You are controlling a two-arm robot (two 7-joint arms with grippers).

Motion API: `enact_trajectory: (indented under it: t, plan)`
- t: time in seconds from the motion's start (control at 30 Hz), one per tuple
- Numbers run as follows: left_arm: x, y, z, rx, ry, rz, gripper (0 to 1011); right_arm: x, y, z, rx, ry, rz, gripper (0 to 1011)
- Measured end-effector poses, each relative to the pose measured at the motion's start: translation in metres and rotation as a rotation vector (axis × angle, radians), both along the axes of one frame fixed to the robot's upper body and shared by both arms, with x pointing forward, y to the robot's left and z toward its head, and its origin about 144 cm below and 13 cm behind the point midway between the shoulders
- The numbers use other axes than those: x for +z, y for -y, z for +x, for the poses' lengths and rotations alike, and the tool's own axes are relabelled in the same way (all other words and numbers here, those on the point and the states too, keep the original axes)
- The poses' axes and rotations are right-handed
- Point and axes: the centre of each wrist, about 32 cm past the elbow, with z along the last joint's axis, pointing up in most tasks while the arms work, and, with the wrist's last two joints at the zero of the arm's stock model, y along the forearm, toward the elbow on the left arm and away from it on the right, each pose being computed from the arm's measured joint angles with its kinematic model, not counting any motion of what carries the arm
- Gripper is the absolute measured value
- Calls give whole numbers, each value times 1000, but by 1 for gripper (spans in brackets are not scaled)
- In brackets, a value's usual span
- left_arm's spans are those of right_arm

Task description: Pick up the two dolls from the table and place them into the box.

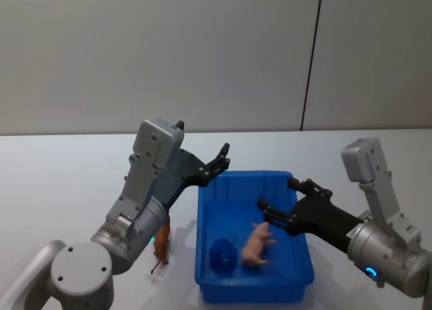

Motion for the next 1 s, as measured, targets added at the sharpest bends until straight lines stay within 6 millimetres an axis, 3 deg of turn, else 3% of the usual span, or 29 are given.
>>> enact_trajectory:
  t: [0.27, 0.53, 1.0]
  plan:
    - [0, 0, 0, 0, 0, 0, 1001, -2, 0, -3, -5, 14, -1, 999]
    - [0, 0, 0, 0, 0, 0, 1001, -4, 13, -9, -29, 37, 16, 1001]
    - [0, 0, 0, 0, 0, 0, 1001, -12, 54, -23, -85, 52, 30, 1001]
